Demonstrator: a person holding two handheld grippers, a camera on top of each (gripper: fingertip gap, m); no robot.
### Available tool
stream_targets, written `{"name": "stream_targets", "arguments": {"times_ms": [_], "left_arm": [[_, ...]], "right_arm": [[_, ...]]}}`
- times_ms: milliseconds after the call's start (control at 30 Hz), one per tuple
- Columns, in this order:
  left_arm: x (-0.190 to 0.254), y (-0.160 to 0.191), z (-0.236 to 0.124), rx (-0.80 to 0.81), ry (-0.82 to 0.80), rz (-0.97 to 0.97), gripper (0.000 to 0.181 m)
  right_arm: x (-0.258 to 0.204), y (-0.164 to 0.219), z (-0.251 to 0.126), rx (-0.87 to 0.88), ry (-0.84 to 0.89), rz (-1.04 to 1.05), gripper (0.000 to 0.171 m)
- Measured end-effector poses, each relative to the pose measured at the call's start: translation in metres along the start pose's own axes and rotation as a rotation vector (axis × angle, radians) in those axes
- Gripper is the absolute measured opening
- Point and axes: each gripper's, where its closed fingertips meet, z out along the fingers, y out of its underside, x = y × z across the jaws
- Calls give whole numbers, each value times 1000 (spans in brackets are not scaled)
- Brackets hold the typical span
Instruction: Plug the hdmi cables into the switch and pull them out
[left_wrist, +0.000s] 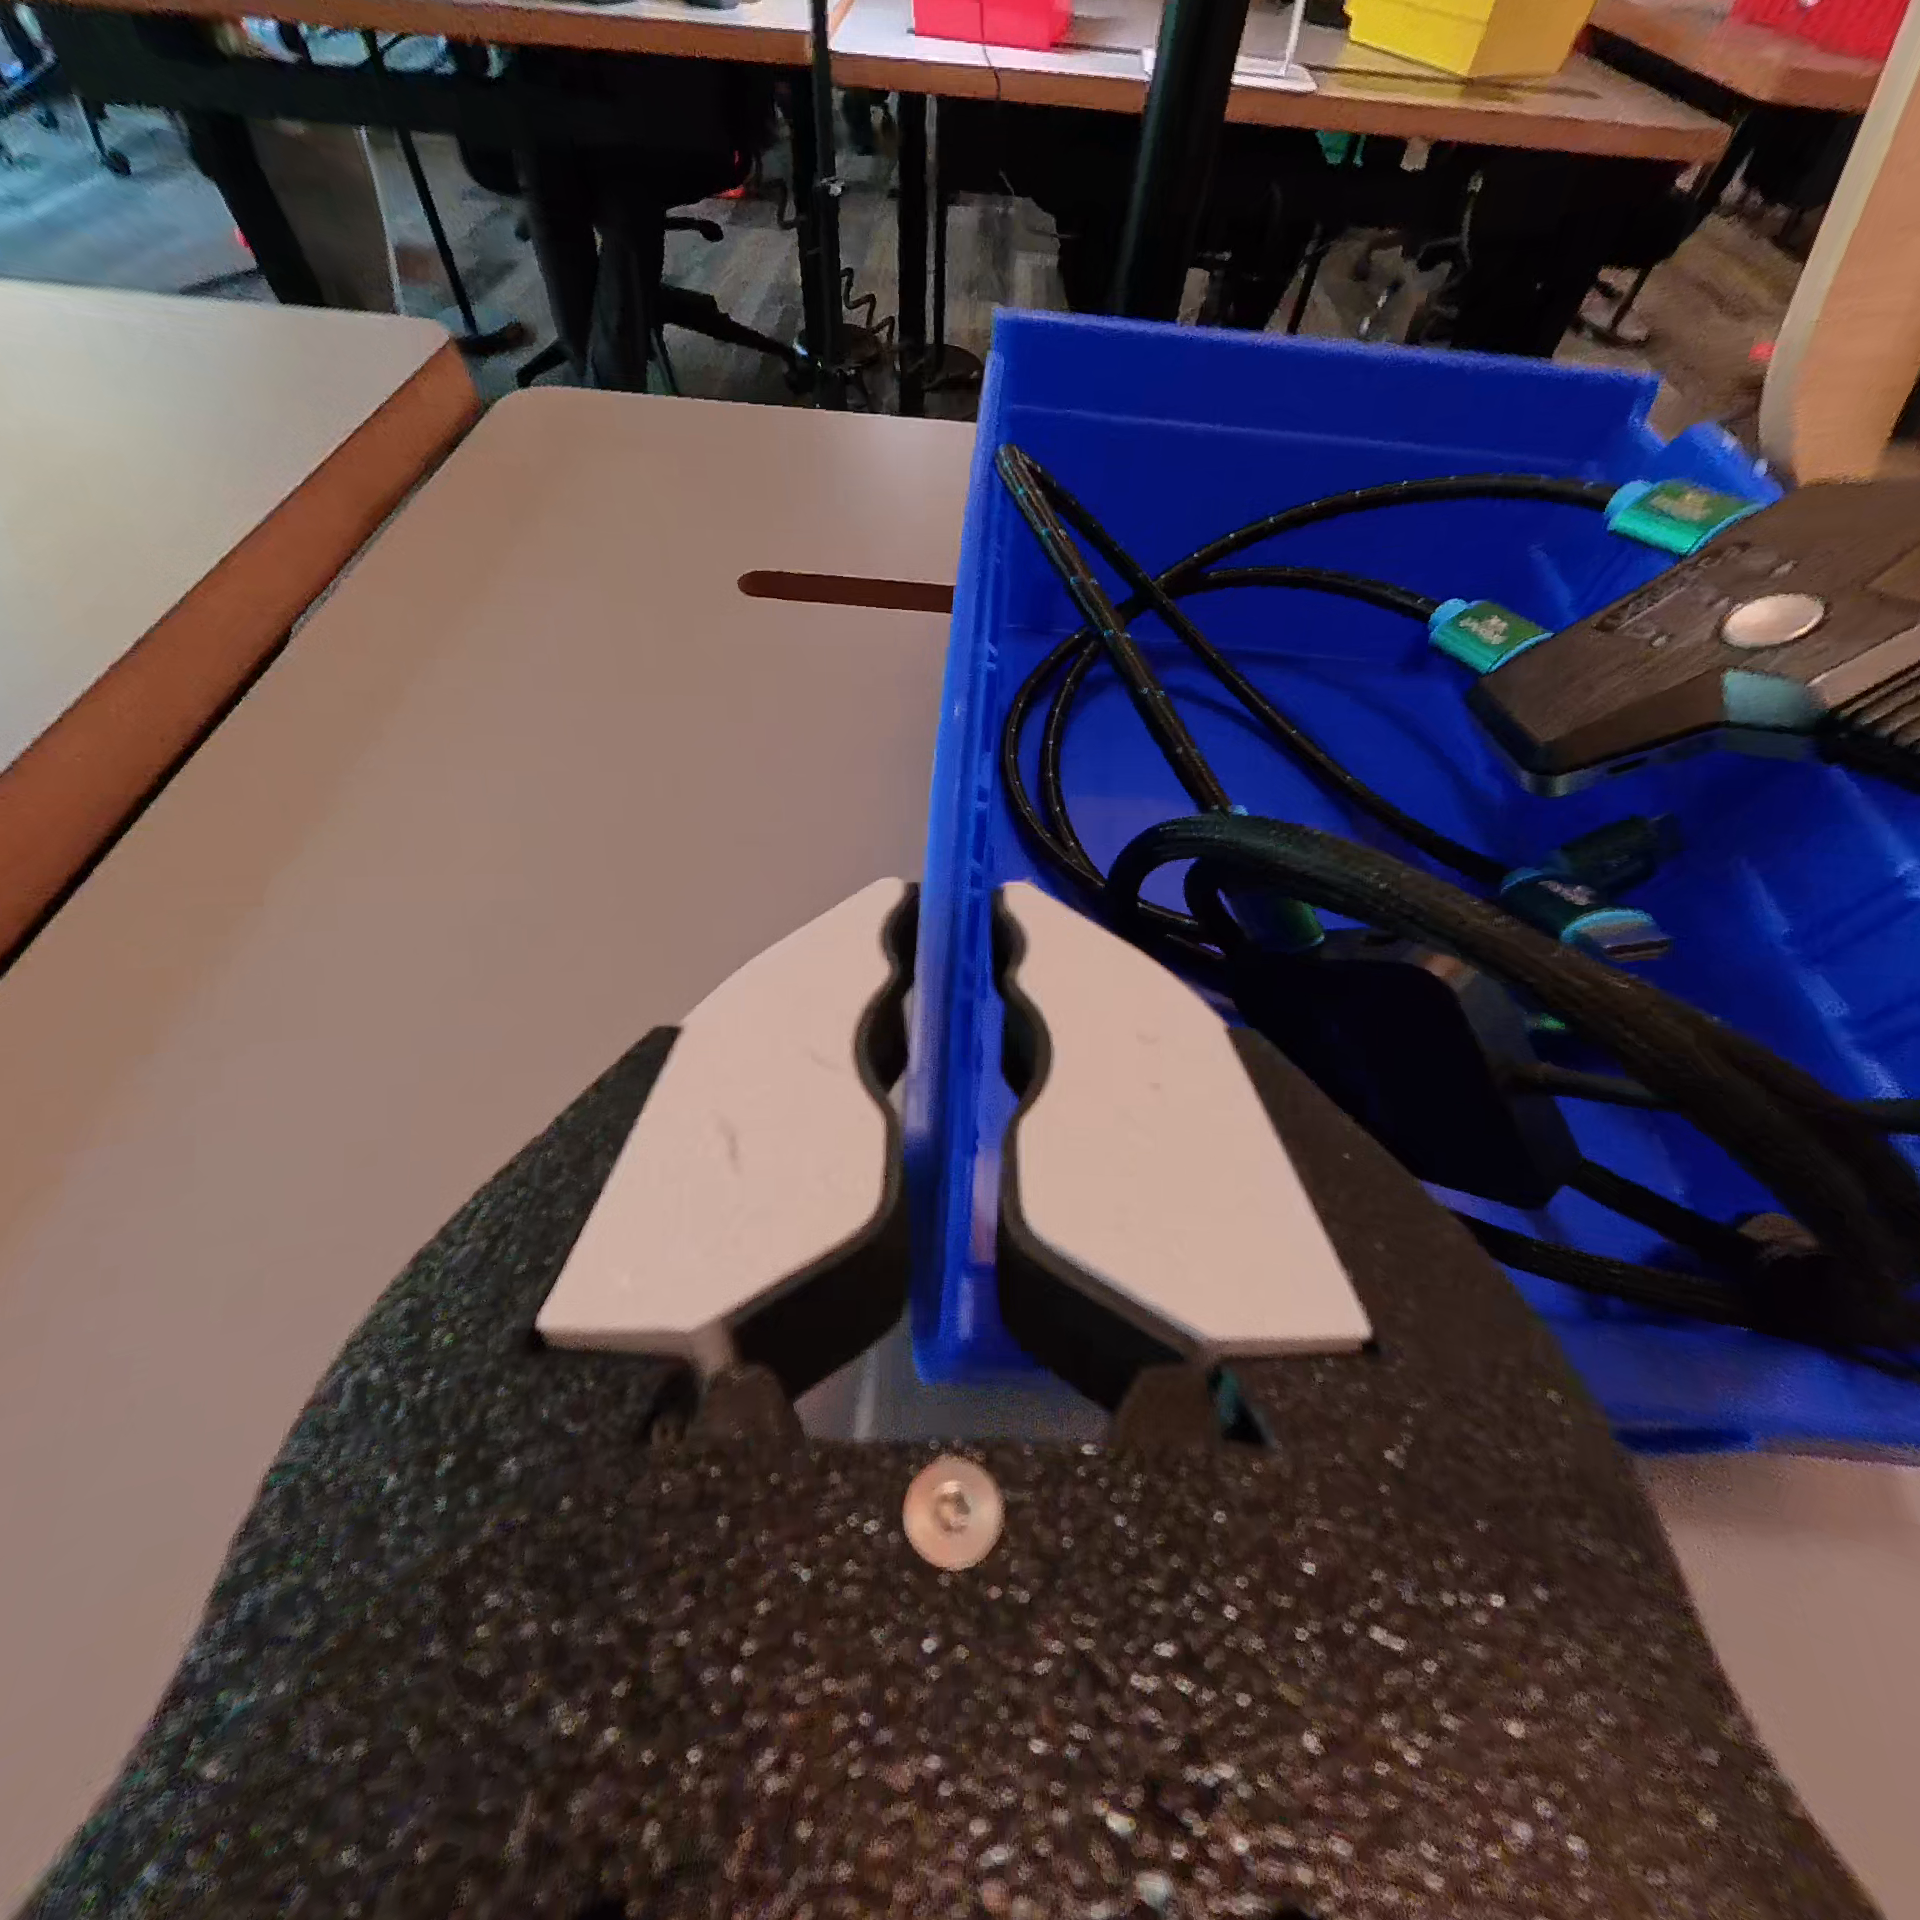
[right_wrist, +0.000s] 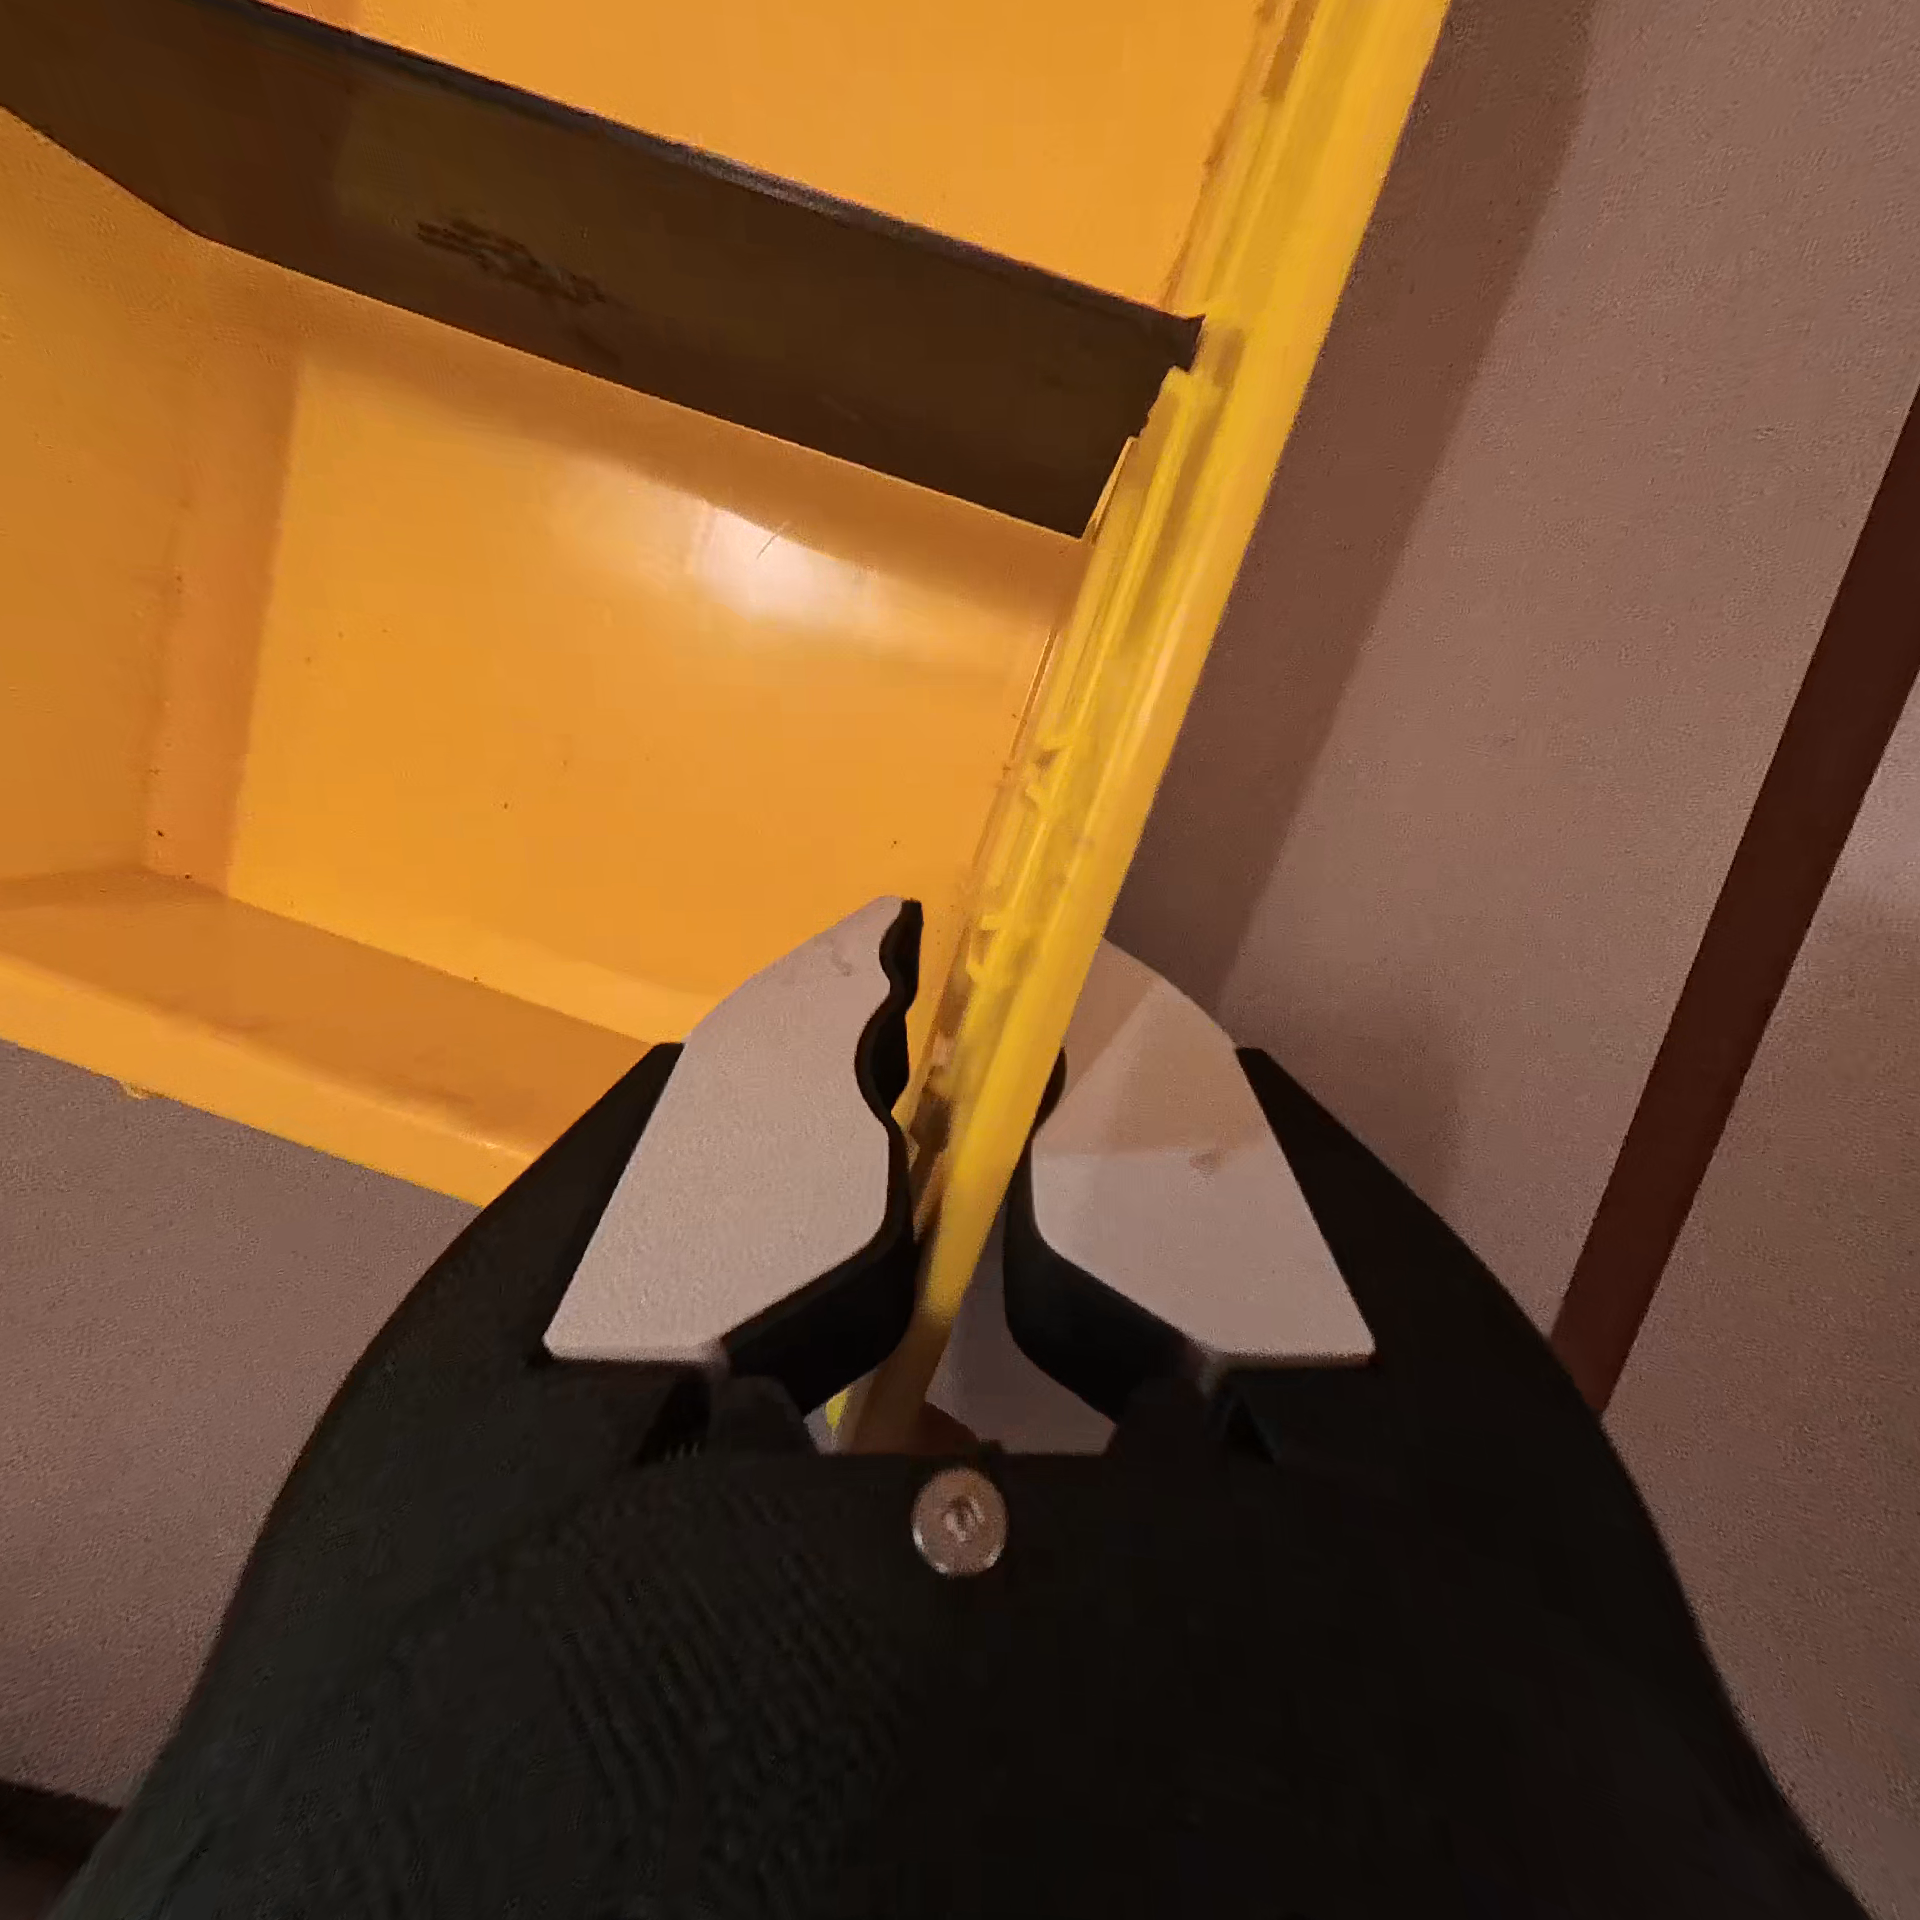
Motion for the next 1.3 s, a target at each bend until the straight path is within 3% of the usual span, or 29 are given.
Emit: {"name": "stream_targets", "arguments": {"times_ms": [33, 100, 167, 233, 300, 400, 600, 733, 800, 900, 1000, 1100, 1300], "left_arm": [[0, -3, -8, 11, -10, -34, 19], [-4, -21, -39, 107, -65, -128, 30], [8, -48, -85, 280, -57, -259, 34], [41, -68, -124, 404, 1, -292, 29], [87, -73, -137, 387, 52, -212, 28], [163, -57, -114, 156, 218, -87, 41], [191, -55, -31, -68, 132, 15, 48], [195, -36, 10, -272, 151, -57, 42], [193, -31, 21, -304, 155, -98, 33], [187, -15, 30, -378, 140, -170, 35], [189, -17, 32, -305, 205, -283, 29], [187, -18, 27, -198, 228, -270, 25], [190, -42, -10, 29, 233, -69, 23]], "right_arm": [[-1, -1, 1, 23, -3, 1, 16], [-2, -1, -1, 84, 11, -4, 28], [2, -10, -19, 207, 98, -36, 75], [13, -17, -56, 355, 305, -83, 79], [0, -24, -88, 496, 372, -147, 91], [-52, -37, -109, 630, 264, -200, 98], [-179, -44, -107, 707, 17, -406, 94], [-243, -29, -106, 767, -104, -497, 90], [-258, -22, -94, 750, -150, -503, 86], [-270, -10, -77, 692, -211, -490, 86], [-283, -7, -71, 699, -287, -482, 82], [-294, -6, -60, 674, -317, -499, 81], [-325, -4, -56, 677, -443, -507, 80]]}}
